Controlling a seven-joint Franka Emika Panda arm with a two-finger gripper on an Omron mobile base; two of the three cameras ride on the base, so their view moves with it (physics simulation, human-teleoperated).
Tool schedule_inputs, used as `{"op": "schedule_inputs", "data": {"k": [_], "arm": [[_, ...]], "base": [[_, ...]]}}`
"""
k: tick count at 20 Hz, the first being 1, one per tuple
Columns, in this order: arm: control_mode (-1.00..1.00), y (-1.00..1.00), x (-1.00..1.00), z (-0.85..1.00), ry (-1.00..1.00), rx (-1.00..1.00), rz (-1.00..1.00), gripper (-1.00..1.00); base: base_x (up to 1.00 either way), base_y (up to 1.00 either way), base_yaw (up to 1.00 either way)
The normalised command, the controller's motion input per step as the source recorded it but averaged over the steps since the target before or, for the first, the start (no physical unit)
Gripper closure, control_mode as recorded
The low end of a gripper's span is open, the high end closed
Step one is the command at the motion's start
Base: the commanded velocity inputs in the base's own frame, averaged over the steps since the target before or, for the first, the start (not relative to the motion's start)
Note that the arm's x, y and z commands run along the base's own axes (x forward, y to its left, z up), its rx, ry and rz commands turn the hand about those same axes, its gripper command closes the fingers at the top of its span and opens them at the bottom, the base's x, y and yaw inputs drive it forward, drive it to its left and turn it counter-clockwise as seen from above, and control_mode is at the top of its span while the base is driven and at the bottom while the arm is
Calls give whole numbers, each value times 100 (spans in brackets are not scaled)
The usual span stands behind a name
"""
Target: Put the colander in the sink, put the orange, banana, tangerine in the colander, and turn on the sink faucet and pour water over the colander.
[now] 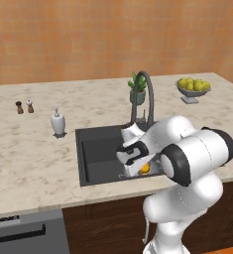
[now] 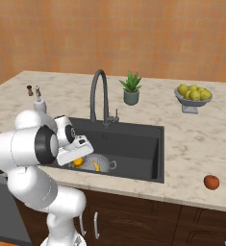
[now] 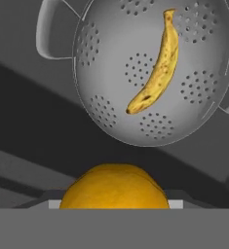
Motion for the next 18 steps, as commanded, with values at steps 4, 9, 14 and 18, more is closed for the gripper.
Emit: {"op": "schedule_inputs", "data": {"k": [4,9,14,18], "arm": [[-100,-8,-1,-8,10,0,1,-100],[-100,-7,-1,0,6,0,0,-100],[-100,1,-1,17,1,2,0,-100],[-100,7,-1,39,0,1,0,-100]], "base": [[0,0,0],[0,0,0],[0,0,0],[0,0,0]]}}
